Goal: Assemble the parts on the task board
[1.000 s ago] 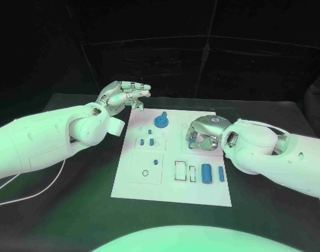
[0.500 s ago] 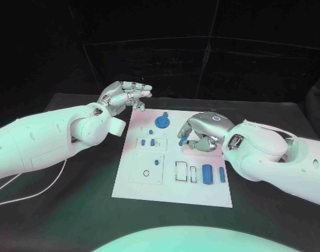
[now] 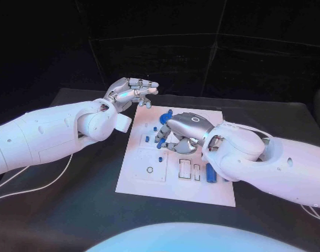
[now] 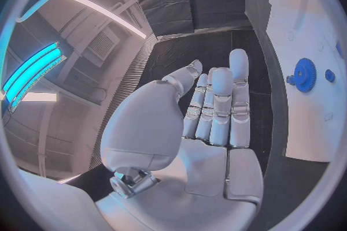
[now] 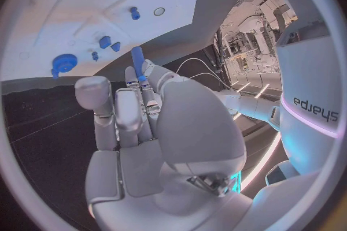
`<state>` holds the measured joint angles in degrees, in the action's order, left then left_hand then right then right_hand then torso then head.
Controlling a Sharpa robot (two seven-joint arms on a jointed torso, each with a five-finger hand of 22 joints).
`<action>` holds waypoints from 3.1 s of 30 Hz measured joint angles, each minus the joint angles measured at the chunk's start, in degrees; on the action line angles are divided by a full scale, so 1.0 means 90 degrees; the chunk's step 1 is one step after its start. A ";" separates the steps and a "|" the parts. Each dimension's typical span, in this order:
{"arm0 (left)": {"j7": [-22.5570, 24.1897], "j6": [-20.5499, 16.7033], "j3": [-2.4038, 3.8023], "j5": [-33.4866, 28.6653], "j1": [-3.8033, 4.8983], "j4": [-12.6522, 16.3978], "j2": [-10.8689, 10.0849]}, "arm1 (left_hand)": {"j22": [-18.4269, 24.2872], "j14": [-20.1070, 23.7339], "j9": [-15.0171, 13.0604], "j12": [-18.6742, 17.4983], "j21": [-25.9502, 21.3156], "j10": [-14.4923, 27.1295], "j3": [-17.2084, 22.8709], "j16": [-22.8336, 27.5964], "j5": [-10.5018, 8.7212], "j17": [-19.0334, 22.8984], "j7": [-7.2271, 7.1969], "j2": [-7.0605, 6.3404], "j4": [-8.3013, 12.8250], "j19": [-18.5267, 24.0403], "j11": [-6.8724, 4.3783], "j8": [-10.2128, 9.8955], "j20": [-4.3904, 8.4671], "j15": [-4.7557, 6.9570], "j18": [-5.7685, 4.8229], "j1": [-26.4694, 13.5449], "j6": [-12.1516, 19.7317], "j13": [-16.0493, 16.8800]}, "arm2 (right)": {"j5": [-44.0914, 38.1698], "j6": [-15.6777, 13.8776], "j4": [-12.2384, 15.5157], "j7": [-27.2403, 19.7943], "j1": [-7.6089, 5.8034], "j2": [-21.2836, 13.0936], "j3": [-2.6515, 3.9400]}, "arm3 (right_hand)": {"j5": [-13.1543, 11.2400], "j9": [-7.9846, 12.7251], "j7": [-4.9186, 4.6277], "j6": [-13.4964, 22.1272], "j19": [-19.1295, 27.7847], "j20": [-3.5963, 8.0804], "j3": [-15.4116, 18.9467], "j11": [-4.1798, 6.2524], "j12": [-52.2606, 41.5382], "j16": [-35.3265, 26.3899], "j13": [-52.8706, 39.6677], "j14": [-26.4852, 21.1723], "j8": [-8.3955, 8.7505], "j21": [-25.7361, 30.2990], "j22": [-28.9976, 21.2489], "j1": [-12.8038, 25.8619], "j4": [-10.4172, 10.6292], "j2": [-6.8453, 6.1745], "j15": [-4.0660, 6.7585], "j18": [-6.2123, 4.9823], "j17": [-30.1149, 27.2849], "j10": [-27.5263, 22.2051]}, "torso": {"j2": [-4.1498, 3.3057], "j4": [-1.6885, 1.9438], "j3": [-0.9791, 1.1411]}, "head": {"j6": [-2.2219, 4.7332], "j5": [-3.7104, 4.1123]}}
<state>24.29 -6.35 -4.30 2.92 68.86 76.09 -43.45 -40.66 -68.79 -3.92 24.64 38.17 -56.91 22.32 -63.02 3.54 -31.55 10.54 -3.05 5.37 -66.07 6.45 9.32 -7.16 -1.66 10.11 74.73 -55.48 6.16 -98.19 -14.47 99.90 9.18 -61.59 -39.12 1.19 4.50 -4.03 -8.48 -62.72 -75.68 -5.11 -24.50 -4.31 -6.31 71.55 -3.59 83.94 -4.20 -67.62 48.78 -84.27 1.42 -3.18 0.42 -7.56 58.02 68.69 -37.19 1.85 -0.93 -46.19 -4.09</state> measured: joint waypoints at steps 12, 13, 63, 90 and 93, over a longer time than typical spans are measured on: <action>-0.0001 0.0000 0.0000 0.0000 0.0002 0.0000 0.0033 | 0.0005 0.0000 0.0000 0.0000 0.0000 0.0000 0.0000 0.0000 0.0000 0.0013 0.0000 0.0000 0.0000 0.0000 0.0000 0.0000 0.0000 0.0000 0.0000 0.0000 0.0000 0.0000 | 0.0053 0.0225 -0.0393 -0.0274 0.0194 0.0476 -0.0269 | 0.0037 0.0001 0.0000 0.0001 0.0000 0.0000 -0.0022 0.0000 0.0051 0.0000 -0.0004 0.0000 0.0005 0.0000 0.0006 0.0053 -0.0008 -0.0053 0.0000 0.0000 -0.0008 0.0000 | 0.0000 -0.0015 0.0004 | -0.0065 -0.0151; -0.0001 0.0001 0.0000 0.0000 0.0002 -0.0001 0.0035 | 0.0005 0.0000 0.0000 0.0000 0.0000 0.0000 0.0000 0.0000 0.0000 0.0013 0.0000 0.0000 0.0000 0.0000 0.0000 0.0000 0.0000 0.0000 0.0000 0.0000 0.0000 0.0000 | 0.0048 0.0246 -0.0418 -0.0281 0.0216 0.0508 -0.0274 | 0.0060 0.0001 0.0000 0.0001 0.0000 0.0000 -0.0038 0.0000 0.0051 0.0000 -0.0004 0.0000 0.0006 0.0000 0.0007 0.0067 -0.0023 -0.0067 0.0000 0.0000 -0.0008 0.0000 | 0.0000 -0.0017 0.0005 | -0.0065 -0.0156; -0.0021 0.0012 0.0001 -0.0001 0.0002 -0.0032 0.0059 | 0.0010 0.0000 -0.0001 0.0000 0.0000 0.0000 0.0000 0.0000 0.0000 0.0018 0.0022 0.0000 0.0000 0.0021 0.0000 0.0000 -0.0021 0.0000 0.0001 0.0000 0.0022 0.0000 | -0.0364 0.0581 -0.0642 -0.0317 0.0437 0.0785 -0.0298 | 0.0189 0.0006 -0.0013 -0.0009 0.0001 0.0000 -0.0166 -0.0036 0.0075 0.0025 -0.0011 0.0000 0.0030 -0.0028 0.0021 0.0107 -0.0082 -0.0107 -0.0001 -0.0001 0.0012 0.0010 | 0.0002 -0.0020 0.0005 | -0.0076 -0.0183; -0.0035 0.0025 0.0001 -0.0001 0.0002 -0.0029 0.0056 | 0.0008 0.0000 -0.0001 0.0000 0.0000 0.0000 0.0000 0.0000 0.0000 0.0018 0.0022 0.0000 0.0000 0.0021 0.0000 0.0000 -0.0021 0.0000 0.0000 0.0000 0.0022 0.0000 | -0.0462 0.0842 -0.0737 -0.0134 0.0436 0.0935 -0.0296 | 0.0264 0.0031 -0.0107 0.0234 0.0087 -0.0086 -0.0120 -0.0114 0.0274 0.0025 -0.0001 0.0014 0.0067 0.0052 -0.0158 0.0444 -0.0036 -0.0356 -0.0014 -0.0002 -0.0069 -0.0169 | 0.0005 -0.0018 0.0003 | -0.0106 -0.0189; -0.0036 0.0026 0.0001 -0.0001 0.0002 -0.0029 0.0057 | 0.0008 0.0000 0.0000 0.0000 0.0000 0.0000 0.0000 0.0000 0.0000 0.0018 0.0022 0.0000 0.0000 0.0021 0.0000 0.0000 -0.0021 0.0000 0.0000 0.0000 0.0022 0.0000 | -0.0449 0.0828 -0.0748 -0.0133 0.0437 0.0949 -0.0302 | 0.0264 0.0041 -0.0112 0.0443 0.0140 -0.0091 -0.0082 -0.0157 0.0284 0.0024 0.0004 0.0000 0.0067 0.0078 -0.0235 0.0531 0.0003 -0.0443 -0.0048 -0.0001 -0.0088 -0.0298 | 0.0005 -0.0015 0.0004 | -0.0101 -0.0189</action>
<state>23.97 -6.11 -4.30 2.91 68.88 75.83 -42.94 -40.59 -68.80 -3.92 24.64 38.17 -56.91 22.32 -63.02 3.54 -31.39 10.74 -3.05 5.37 -65.87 6.45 9.32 -7.35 -1.65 10.11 74.73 -55.28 6.16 -102.23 -7.02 93.17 7.98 -57.66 -30.57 -1.53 6.87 -3.67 -9.49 -58.73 -74.42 -5.93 -25.23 -5.72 -3.76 71.77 -3.55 83.93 -3.61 -66.92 46.67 -79.50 1.45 -7.17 -0.01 -7.56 57.23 66.01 -37.14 1.71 -0.90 -47.09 -5.79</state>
